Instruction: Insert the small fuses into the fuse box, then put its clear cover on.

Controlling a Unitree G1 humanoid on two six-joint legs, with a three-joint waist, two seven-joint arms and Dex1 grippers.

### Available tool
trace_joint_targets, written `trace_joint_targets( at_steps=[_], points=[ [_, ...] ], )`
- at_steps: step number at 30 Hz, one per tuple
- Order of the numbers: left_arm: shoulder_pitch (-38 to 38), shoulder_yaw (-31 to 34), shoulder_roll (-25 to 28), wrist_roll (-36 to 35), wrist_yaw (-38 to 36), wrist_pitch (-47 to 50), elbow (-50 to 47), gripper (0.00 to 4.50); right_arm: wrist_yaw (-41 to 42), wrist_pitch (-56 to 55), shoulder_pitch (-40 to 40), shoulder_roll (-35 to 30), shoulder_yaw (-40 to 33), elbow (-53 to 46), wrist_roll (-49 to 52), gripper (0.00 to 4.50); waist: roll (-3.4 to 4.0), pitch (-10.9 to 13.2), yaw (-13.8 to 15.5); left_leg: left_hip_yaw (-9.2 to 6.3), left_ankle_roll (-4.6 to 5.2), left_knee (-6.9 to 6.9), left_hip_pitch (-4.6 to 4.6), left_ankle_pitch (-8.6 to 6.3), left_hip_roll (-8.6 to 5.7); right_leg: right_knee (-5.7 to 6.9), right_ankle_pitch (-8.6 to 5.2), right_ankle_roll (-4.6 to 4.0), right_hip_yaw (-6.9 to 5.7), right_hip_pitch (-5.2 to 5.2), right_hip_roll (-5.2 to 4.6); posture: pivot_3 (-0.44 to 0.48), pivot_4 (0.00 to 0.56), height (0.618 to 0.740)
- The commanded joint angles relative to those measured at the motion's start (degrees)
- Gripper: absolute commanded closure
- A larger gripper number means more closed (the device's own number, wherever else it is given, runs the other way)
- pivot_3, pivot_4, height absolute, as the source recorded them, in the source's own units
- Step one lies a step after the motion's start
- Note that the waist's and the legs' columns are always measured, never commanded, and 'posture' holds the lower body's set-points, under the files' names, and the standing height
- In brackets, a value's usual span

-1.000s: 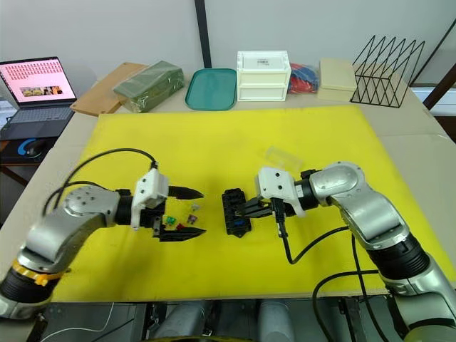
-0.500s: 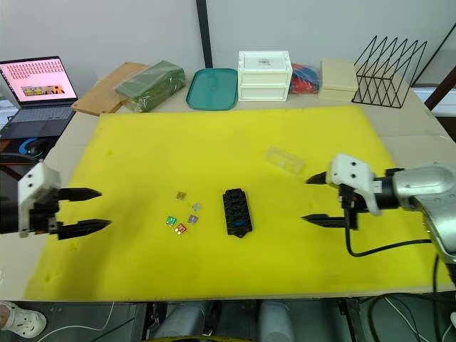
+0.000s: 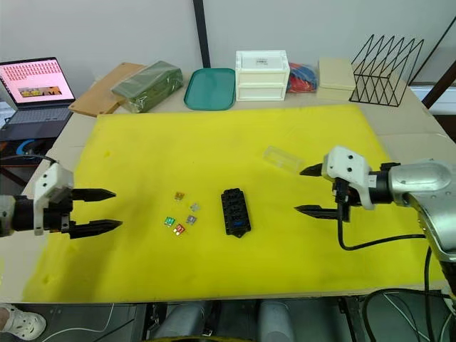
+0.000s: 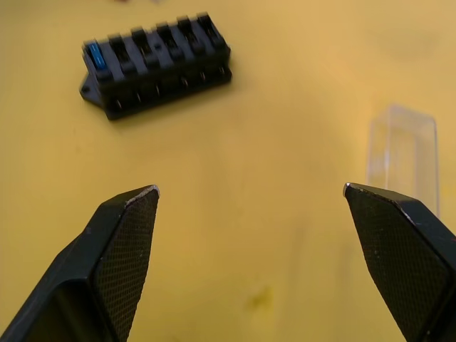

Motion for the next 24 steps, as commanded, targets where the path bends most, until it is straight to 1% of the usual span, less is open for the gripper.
trace_joint_targets(
  at_steps=[1, 4, 7, 10, 11, 13, 17, 24],
  points=[
    [-2.0, -1.1, -1.0, -3.4, 0.0, 3.6, -1.4, 0.0, -1.0, 2.2, -4.1, 1.5, 1.3, -3.6, 2.8, 0.09, 0.0, 0.0, 0.1, 0.0, 0.0, 0.0, 0.0, 0.0, 0.0, 0.0, 0.0, 0.0, 0.0, 0.0, 0.0, 0.0, 0.15, 0.74],
    [-3.7, -3.2, -2.9, -8.3, 0.2, 10.7, -2.2, 0.0, -1.4, 4.1, -8.8, 3.7, 4.3, -5.8, 4.2, 0.09, 0.01, 0.0, 0.0, 0.0, 0.0, 0.01, 0.0, 0.0, 0.0, 0.02, 0.0, 0.01, 0.0, 0.0, 0.0, 0.0, 0.15, 0.74],
    [-4.5, -4.5, -3.8, -11.1, 0.9, 16.2, -1.7, 0.0, -1.3, 4.2, -10.9, 4.6, 6.8, -6.4, 3.8, 0.09, -0.02, 0.0, -0.1, -0.01, 0.0, 0.01, 0.0, 0.0, 0.0, 0.02, 0.0, 0.01, 0.0, -0.01, 0.0, 0.0, 0.15, 0.74],
    [-7.1, -3.3, -5.7, -16.7, 3.2, 25.2, 1.5, 0.6, -1.0, 3.9, -12.1, 5.2, 8.7, -7.0, 3.7, 0.0, -0.02, 0.0, 0.1, -0.01, 0.0, 0.05, 0.0, 0.0, -0.01, 0.02, 0.0, 0.01, 0.0, -0.01, 0.0, 0.0, 0.15, 0.74],
    [-7.4, -3.7, -5.5, -17.8, 3.0, 27.7, 2.0, 0.99, -1.1, 3.8, -12.3, 5.5, 9.2, -7.2, 3.7, 0.0, -0.03, 0.0, 0.0, -0.01, 0.0, 0.07, 0.0, 0.0, -0.01, 0.05, 0.0, 0.01, 0.0, 0.0, 0.01, 0.0, 0.15, 0.74],
    [-8.0, -5.2, -5.0, -18.9, 2.9, 31.5, 2.5, 1.64, -1.4, 3.5, -12.8, 6.2, 10.1, -7.4, 3.4, 0.0, -0.03, 0.0, -0.1, -0.01, 0.0, 0.08, 0.0, 0.0, -0.01, 0.07, 0.0, 0.01, 0.0, -0.01, 0.01, 0.0, 0.15, 0.74],
    [-9.6, -7.2, -5.6, -20.1, 4.1, 36.7, 3.7, 1.64, -2.1, 3.4, -13.2, 7.1, 11.2, -7.7, 2.8, 0.0, -0.03, 0.0, -0.1, -0.01, 0.0, 0.05, 0.0, 0.0, -0.01, 0.07, 0.0, 0.01, 0.0, -0.04, 0.02, 0.0, 0.15, 0.74],
    [-17.6, -9.9, -10.5, -19.6, 8.1, 44.3, 14.3, 1.64, -2.7, 3.6, -12.7, 7.1, 11.7, -8.9, 2.6, 0.0, -0.04, 0.0, 0.0, -0.01, 0.0, 0.1, 0.0, 0.01, -0.03, 0.09, 0.0, 0.01, 0.0, -0.03, 0.01, 0.0, 0.15, 0.74]
  ],
)
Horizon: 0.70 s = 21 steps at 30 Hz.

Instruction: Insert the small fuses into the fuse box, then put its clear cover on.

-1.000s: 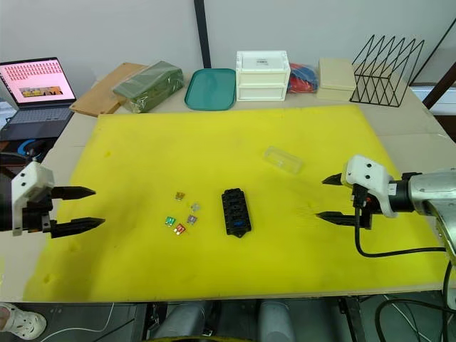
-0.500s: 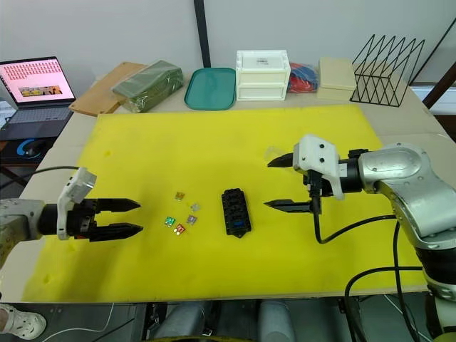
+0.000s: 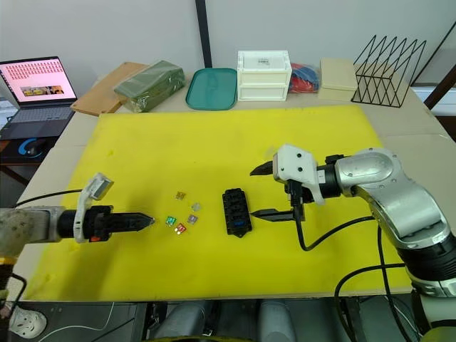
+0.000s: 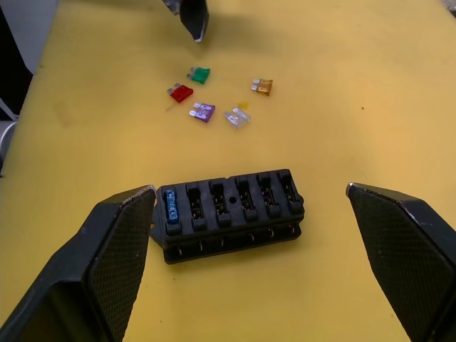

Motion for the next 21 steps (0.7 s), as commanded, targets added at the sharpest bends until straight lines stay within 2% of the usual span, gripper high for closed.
trace_joint_targets(
  at_steps=[1, 9, 14, 21],
  points=[
    [-4.2, -1.6, -1.2, -0.1, 1.5, 3.9, 4.5, 1.64, -0.3, -0.5, -0.5, -0.3, -1.1, -2.2, 0.0, 0.0, -0.01, 0.0, 0.0, 0.0, 0.0, 0.0, 0.0, 0.0, 0.0, 0.0, 0.0, 0.0, 0.0, 0.0, 0.0, 0.0, 0.15, 0.74],
    [-8.0, -7.0, -2.3, 1.9, 0.1, 5.8, 10.4, 1.64, -0.8, -0.4, -0.4, 0.0, -0.7, -2.9, -0.5, 0.0, 0.0, 0.0, 0.0, 0.0, 0.0, 0.0, 0.0, 0.0, 0.0, 0.01, 0.0, 0.0, 0.01, -0.02, 0.01, 0.0, 0.15, 0.74],
    [-8.8, -9.8, -3.3, 2.7, -1.6, 5.5, 10.8, 1.64, -1.3, -0.2, -0.3, 0.1, -0.5, -3.4, -0.6, 0.0, 0.01, 0.0, 0.0, 0.0, 0.0, 0.02, 0.0, 0.0, -0.01, 0.01, 0.0, 0.0, 0.01, 0.0, -0.01, 0.0, 0.15, 0.74],
    [-9.8, -10.9, -5.5, 3.6, -1.9, 4.9, 11.3, 1.64, -1.8, -0.1, 0.3, -0.1, -0.2, -3.9, -0.9, 0.0, 0.0, 0.0, 0.2, -0.01, 0.0, 0.05, 0.0, 0.0, -0.04, 0.01, 0.0, 0.0, 0.01, 0.02, -0.03, 0.0, 0.15, 0.74]
  ],
)
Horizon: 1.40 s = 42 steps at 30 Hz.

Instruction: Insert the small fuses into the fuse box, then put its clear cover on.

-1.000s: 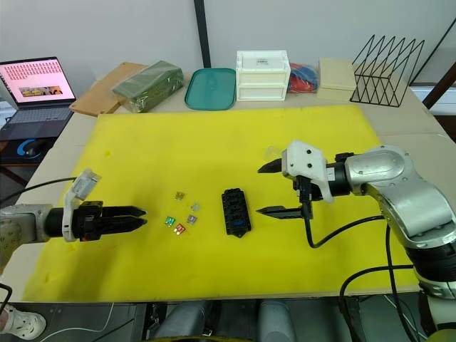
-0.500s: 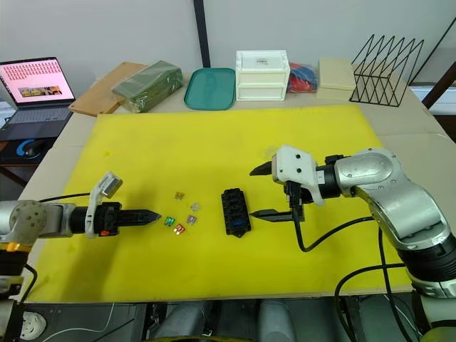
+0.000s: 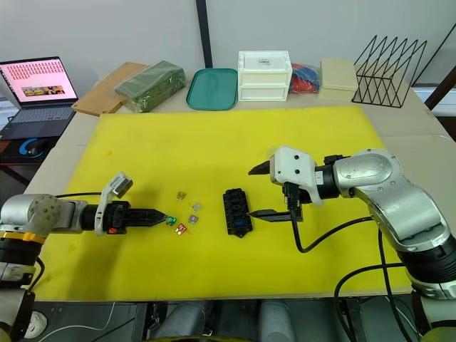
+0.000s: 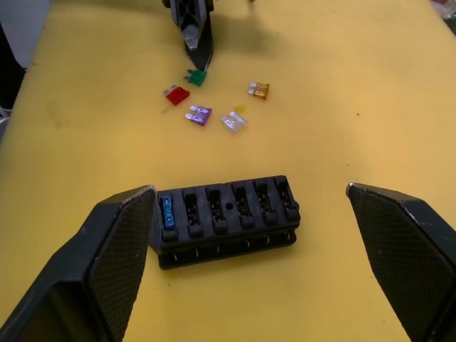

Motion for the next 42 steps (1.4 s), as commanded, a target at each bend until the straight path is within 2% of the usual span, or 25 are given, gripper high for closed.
trace_joint_targets(
  at_steps=[1, 11, 14, 17, 27, 30, 32, 42],
  points=[
    [-0.2, -2.3, -1.8, 0.8, -0.3, -0.2, 0.5, 1.64, -0.4, -0.3, -0.1, -0.1, -0.2, -2.1, -0.3, 0.0, 0.0, 0.0, 0.0, 0.0, 0.0, 0.01, 0.0, 0.0, -0.01, 0.0, 0.0, 0.0, 0.0, 0.01, -0.01, 0.0, 0.15, 0.74],
    [-0.2, -3.6, -2.6, 2.0, -1.5, -1.1, 0.1, 1.64, -0.3, -0.3, 0.2, -0.3, -0.2, -2.2, -0.9, 0.0, 0.0, 0.0, 0.0, 0.0, 0.0, 0.02, 0.0, 0.0, -0.02, 0.01, 0.01, 0.01, 0.0, 0.01, -0.02, 0.0, 0.15, 0.74],
    [0.4, -4.1, -2.1, 2.7, -1.8, -1.9, 0.0, 2.23, -0.3, -0.4, 0.3, -0.3, -0.1, -2.1, -1.1, 0.0, 0.0, 0.0, 0.0, 0.0, 0.0, 0.02, 0.0, 0.0, -0.02, 0.01, 0.01, 0.01, 0.0, 0.01, -0.02, 0.0, 0.15, 0.74],
    [0.8, -4.5, -1.4, 2.9, -2.4, -2.2, -0.4, 3.22, -0.2, -0.6, 0.2, -0.2, 0.0, -1.9, -1.3, 0.0, 0.0, 0.0, -0.1, 0.0, 0.0, 0.01, 0.0, 0.0, -0.02, 0.01, 0.01, 0.01, 0.0, 0.01, -0.02, 0.0, 0.15, 0.74],
    [2.0, -5.1, -0.6, 4.4, -3.1, -4.6, -0.1, 3.22, 0.3, -1.5, -0.7, 0.4, 0.8, -0.8, -2.4, 0.0, 0.0, 0.0, -0.3, 0.0, 0.0, 0.01, 0.0, 0.0, -0.01, 0.0, 0.01, 0.01, 0.0, -0.01, -0.01, 0.0, 0.15, 0.74],
    [2.1, -5.2, -0.3, 4.8, -3.6, -5.1, 0.1, 3.78, 0.3, -1.7, -0.9, 0.4, 1.1, -0.5, -2.5, 0.0, 0.0, 0.0, -0.3, 0.0, 0.0, 0.0, 0.0, 0.0, -0.01, 0.0, 0.01, 0.01, 0.0, -0.01, 0.0, 0.0, 0.15, 0.74],
    [2.2, -5.2, -0.2, 5.1, -3.9, -5.5, 0.3, 4.44, 0.4, -1.8, -1.0, 0.5, 1.2, -0.3, -2.6, 0.0, 0.03, 0.0, -0.3, 0.0, 0.0, 0.0, 0.0, 0.0, -0.01, 0.01, 0.01, 0.01, 0.0, -0.01, 0.0, 0.0, 0.15, 0.74],
    [2.6, -4.3, -0.3, 6.2, -3.9, -9.0, 0.3, 4.48, 0.5, -2.3, -1.0, 0.6, 1.5, -0.1, -3.1, 0.0, 0.07, -0.1, -0.3, 0.0, 0.0, 0.0, 0.01, 0.0, -0.01, 0.02, 0.01, 0.01, 0.0, -0.01, 0.0, 0.0, 0.15, 0.74]
  ],
)
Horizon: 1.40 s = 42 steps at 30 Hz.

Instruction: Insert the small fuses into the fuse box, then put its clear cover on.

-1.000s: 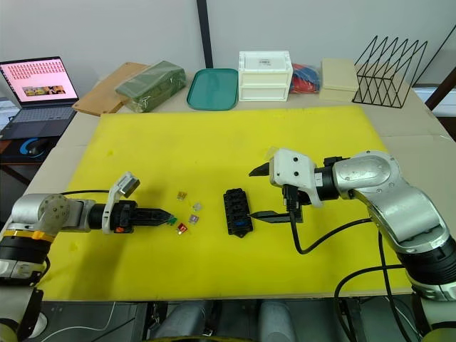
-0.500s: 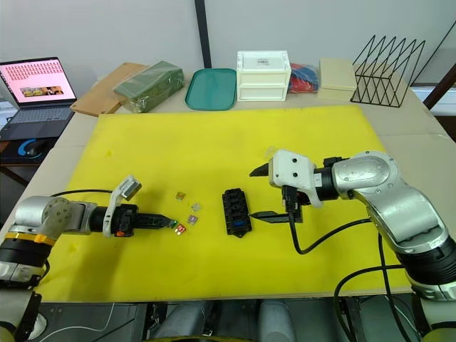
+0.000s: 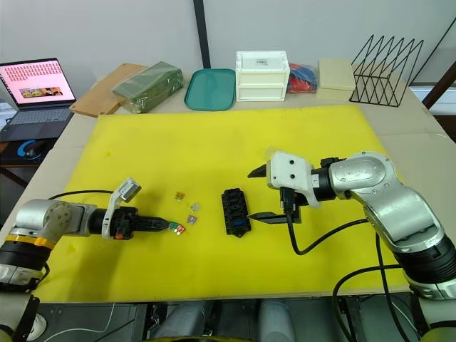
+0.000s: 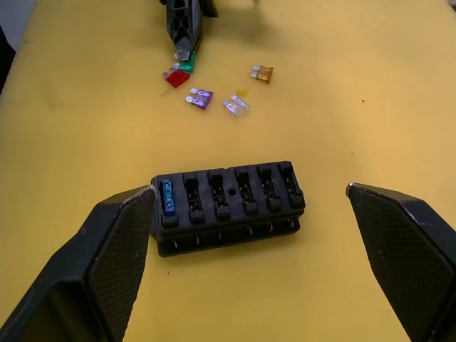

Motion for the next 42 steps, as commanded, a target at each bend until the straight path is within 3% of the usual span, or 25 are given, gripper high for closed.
trace_joint_targets(
  at_steps=[1, 5, 9, 13, 18, 21, 26, 38, 42],
  points=[
    [0.7, 0.6, 0.2, 1.5, 1.0, -1.5, 1.0, 4.48, 0.3, -0.9, -1.1, 0.3, -0.3, -0.4, 0.0, 0.0, 0.0, 0.0, 0.0, 0.0, 0.0, 0.0, 0.0, 0.0, 0.0, 0.0, 0.0, 0.0, 0.0, 0.0, 0.0, 0.0, 0.15, 0.74],
    [-0.4, 5.4, 0.2, 0.3, 1.3, -5.5, -0.2, 4.48, -0.1, 0.3, -1.7, 0.8, -0.4, -0.3, 0.6, 0.0, 0.0, 0.0, 0.0, 0.0, -0.01, 0.0, 0.0, 0.01, 0.0, 0.01, 0.0, 0.0, 0.0, 0.0, 0.0, 0.0, 0.15, 0.74],
    [1.4, 14.6, -0.6, -4.7, 1.0, -12.7, -14.4, 4.48, -3.6, 12.4, -4.0, 3.8, -3.4, -1.4, 9.3, 0.0, -0.15, 0.1, 0.0, -0.01, -0.02, 0.01, -0.04, 0.01, 0.05, 0.01, 0.0, 0.0, 0.0, -0.04, 0.01, 0.0, 0.15, 0.74],
    [2.3, 15.0, -2.6, -6.7, 3.0, -16.1, -26.4, 4.48, -9.5, 24.6, -9.6, 9.2, -6.1, -0.3, 17.9, 0.0, -0.13, 0.1, 0.0, 0.01, -0.01, 0.0, -0.07, 0.01, 0.04, -0.06, 0.0, -0.01, 0.01, -0.03, -0.02, 0.0, 0.15, 0.74],
    [1.1, 11.9, -4.6, -5.5, 4.1, -20.6, -31.9, 4.48, -15.2, 36.3, -15.0, 14.9, -8.6, 1.5, 26.9, 0.0, -0.15, 0.1, 0.1, 0.0, -0.01, 0.0, -0.06, 0.01, 0.04, -0.05, 0.01, -0.01, 0.0, -0.03, 0.0, 0.0, 0.15, 0.74],
    [-0.1, 10.6, -5.5, -5.3, 4.6, -22.1, -32.5, 4.5, -16.6, 40.2, -17.1, 16.2, -9.6, 2.1, 30.5, 0.53, -0.15, 0.1, 0.1, 0.01, -0.01, 0.0, -0.07, 0.01, 0.04, -0.05, 0.01, -0.01, 0.01, -0.03, -0.01, 0.0, 0.15, 0.74],
    [-1.5, 9.7, -5.9, -5.3, 5.5, -23.4, -31.9, 4.5, -19.3, 43.8, -18.5, 16.7, -9.4, 1.4, 34.1, 2.19, -0.15, 0.1, 0.0, 0.01, -0.01, 0.0, -0.07, 0.01, 0.04, -0.04, 0.01, -0.01, 0.0, -0.03, 0.0, 0.0, 0.15, 0.74],
    [-2.1, 8.8, -6.3, -5.7, 6.7, -24.6, -31.7, 4.5, -23.5, 46.3, -18.8, 17.6, -8.2, 1.4, 36.8, 2.19, -0.15, 0.1, 0.0, 0.01, -0.01, 0.0, -0.07, 0.01, 0.04, -0.04, 0.01, -0.01, 0.0, -0.03, 0.0, 0.0, 0.15, 0.74],
    [-2.4, 8.5, -6.7, -5.7, 6.9, -24.4, -31.8, 4.5, -24.0, 46.1, -19.0, 17.9, -7.5, 1.5, 37.0, 2.99, -0.15, 0.1, 0.0, 0.01, -0.01, 0.0, -0.07, 0.01, 0.04, -0.04, 0.01, -0.01, 0.0, -0.03, 0.0, 0.0, 0.15, 0.74]
  ],
)
